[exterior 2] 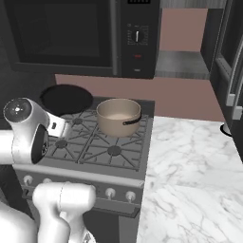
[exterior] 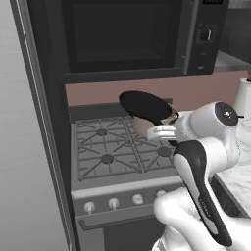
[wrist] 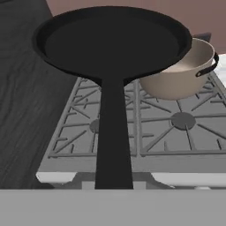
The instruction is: Move the pot and pan from the stove into the sink.
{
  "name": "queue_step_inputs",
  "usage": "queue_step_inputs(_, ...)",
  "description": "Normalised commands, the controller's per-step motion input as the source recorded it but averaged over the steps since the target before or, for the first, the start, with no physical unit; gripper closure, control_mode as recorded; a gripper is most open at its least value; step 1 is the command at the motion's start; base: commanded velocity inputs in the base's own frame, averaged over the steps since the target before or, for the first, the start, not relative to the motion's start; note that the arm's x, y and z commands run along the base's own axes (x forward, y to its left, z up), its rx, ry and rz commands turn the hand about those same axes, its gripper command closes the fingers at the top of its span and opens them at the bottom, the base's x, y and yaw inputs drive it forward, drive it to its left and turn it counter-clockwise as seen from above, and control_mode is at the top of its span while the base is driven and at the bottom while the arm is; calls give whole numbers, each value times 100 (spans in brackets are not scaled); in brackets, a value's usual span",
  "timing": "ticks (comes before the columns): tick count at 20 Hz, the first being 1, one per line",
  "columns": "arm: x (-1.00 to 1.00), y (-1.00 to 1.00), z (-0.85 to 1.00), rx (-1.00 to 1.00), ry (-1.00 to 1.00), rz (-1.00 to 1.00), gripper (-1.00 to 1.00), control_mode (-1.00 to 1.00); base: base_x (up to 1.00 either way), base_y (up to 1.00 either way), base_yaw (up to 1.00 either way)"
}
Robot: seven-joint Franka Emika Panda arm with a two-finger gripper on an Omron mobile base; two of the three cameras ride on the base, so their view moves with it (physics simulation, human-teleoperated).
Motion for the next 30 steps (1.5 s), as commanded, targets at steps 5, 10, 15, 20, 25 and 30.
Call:
queue_step_inputs(5, -100, -31, 44, -5, 5, 0, 100, -100, 0, 0, 0)
queue_step_inputs(10, -100, -27, 36, -7, 6, 0, 100, -100, 0, 0, 0)
queue_step_inputs(15, -96, -6, 4, -9, -7, 3, 100, -100, 0, 0, 0)
queue_step_inputs(20, -19, 0, 0, -1, -6, 1, 100, -100, 0, 0, 0)
queue_step_inputs(25, 0, 0, 0, 0, 0, 0, 100, 100, -49, -4, 1)
queue_step_inputs(30, 0, 0, 0, 0, 0, 0, 100, 100, -99, -15, 2)
